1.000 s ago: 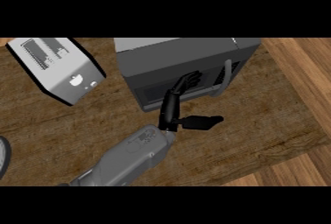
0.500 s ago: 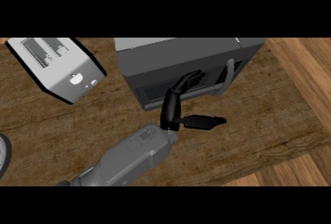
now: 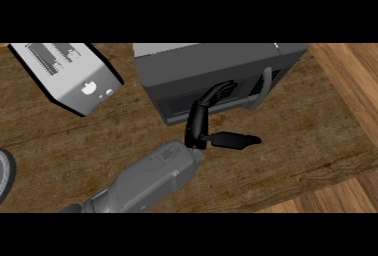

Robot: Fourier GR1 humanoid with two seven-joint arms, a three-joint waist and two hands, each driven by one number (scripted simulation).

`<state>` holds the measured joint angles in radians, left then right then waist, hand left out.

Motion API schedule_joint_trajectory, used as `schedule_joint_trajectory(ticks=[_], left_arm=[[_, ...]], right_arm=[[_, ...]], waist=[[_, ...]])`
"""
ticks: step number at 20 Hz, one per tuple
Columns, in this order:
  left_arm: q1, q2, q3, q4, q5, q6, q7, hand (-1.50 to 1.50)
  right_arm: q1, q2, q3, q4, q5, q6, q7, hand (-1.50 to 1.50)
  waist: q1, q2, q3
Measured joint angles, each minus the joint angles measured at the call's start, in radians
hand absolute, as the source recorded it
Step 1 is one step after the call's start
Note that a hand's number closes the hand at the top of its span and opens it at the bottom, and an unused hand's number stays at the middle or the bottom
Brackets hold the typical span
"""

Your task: Pick up the milk, place it into the microwave and close the microwave

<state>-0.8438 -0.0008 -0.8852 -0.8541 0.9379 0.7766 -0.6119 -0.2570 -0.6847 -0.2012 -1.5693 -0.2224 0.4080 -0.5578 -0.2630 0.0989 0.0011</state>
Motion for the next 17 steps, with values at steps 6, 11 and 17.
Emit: schedule_joint_trajectory(ticks=[6, 11, 17], left_arm=[[-0.006, 0.000, -0.007, 0.005, 0.024, -0.004, -0.029, -1.50], [-0.007, 0.000, -0.009, 0.013, 0.045, -0.010, -0.054, -1.50], [-0.008, 0.000, -0.010, 0.018, 0.067, -0.010, -0.078, -1.50]], right_arm=[[-0.006, 0.059, 0.025, 0.066, -0.129, 0.074, 0.031, -1.50], [-0.024, 0.063, 0.025, 0.112, -0.197, 0.120, 0.057, -1.50], [-0.051, 0.048, 0.014, 0.167, -0.255, 0.166, 0.081, -1.50]], waist=[[0.000, 0.005, 0.001], [-0.003, 0.005, 0.000], [-0.007, 0.006, 0.001]])
